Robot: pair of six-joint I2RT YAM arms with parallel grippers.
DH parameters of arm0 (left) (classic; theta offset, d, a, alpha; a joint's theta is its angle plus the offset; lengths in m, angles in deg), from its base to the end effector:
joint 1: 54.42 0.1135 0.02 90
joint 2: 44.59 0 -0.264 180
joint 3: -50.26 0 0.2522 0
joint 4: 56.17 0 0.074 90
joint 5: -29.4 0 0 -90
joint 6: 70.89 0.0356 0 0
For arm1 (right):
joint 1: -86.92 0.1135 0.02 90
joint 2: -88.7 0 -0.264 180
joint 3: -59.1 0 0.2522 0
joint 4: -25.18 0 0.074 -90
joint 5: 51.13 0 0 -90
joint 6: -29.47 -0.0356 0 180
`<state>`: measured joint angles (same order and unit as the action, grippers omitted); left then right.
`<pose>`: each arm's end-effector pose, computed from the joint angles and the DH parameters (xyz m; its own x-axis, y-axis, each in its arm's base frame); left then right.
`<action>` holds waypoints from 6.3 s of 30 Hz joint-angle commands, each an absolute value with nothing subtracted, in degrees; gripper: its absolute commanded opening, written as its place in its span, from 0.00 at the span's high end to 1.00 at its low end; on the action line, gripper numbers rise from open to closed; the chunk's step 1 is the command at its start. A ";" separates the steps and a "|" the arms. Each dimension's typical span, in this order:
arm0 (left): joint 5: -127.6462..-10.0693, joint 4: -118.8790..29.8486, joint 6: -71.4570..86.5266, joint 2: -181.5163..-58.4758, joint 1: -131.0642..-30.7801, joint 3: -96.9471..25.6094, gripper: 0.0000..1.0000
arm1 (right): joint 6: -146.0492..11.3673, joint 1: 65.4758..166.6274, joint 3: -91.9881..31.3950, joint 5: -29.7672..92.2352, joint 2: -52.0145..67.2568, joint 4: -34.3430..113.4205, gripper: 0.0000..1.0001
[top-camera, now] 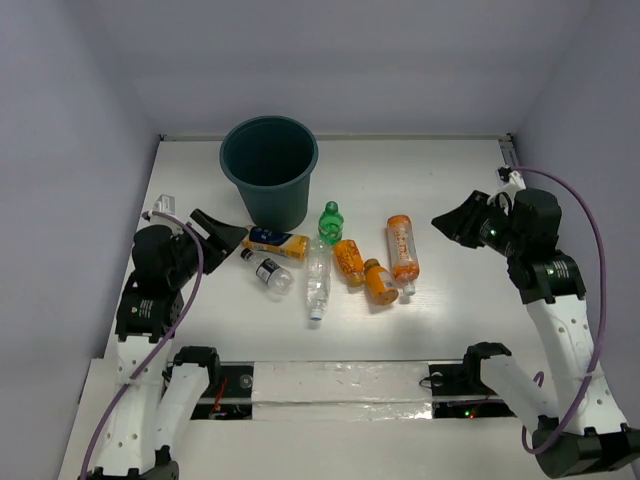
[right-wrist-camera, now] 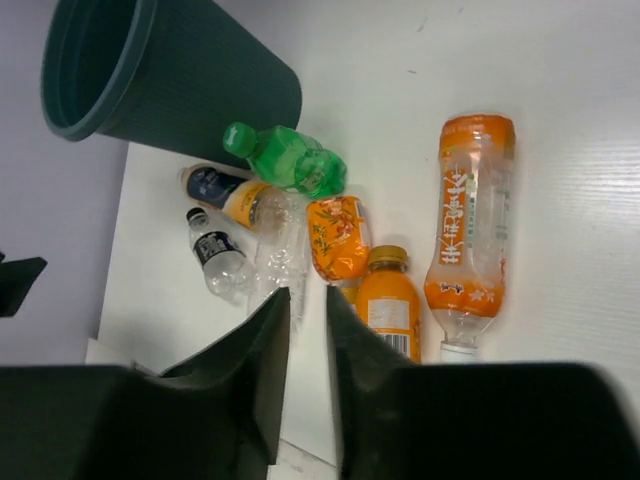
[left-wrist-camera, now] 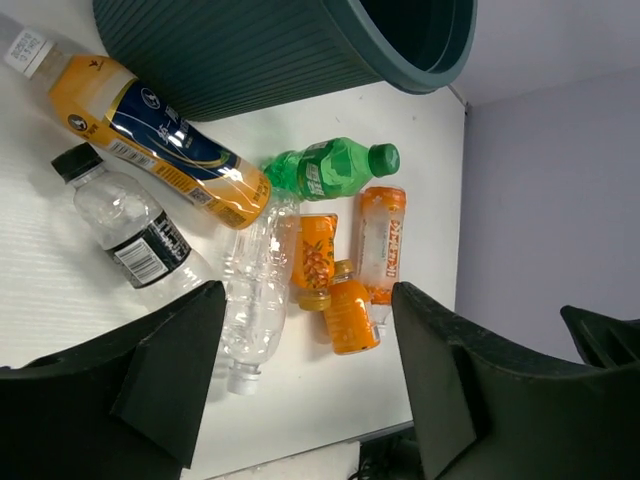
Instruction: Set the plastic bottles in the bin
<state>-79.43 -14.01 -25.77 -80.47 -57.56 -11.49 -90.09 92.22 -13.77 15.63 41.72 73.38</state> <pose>0.1356 -0.0189 0.3481 -0.4533 -0.6440 -0.6163 0.0583 0.6685 -0.7414 0.1635 0.0293 0.3761 -0.5500 0.4042 -0.7308 -0.2035 0.7838 0.5867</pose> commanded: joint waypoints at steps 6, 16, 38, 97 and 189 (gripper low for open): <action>-79.32 -18.77 -27.29 -81.50 -57.41 -11.93 0.69 | -86.81 92.55 -15.13 21.03 41.24 75.50 1.00; -77.92 -18.51 -28.70 -80.45 -57.41 -6.75 1.00 | -84.17 92.55 -14.07 30.78 27.47 70.32 1.00; -84.06 -20.17 -33.18 -67.88 -57.41 8.02 0.76 | -82.14 96.15 -22.07 22.53 -7.79 65.84 0.05; -68.68 -33.53 -33.88 -101.98 -55.74 -2.87 0.29 | -105.80 120.85 -85.97 41.60 -31.27 37.87 0.37; -62.80 -25.54 -25.80 -93.81 -52.48 -27.10 1.00 | -102.71 137.46 -18.91 45.29 -11.58 50.46 0.15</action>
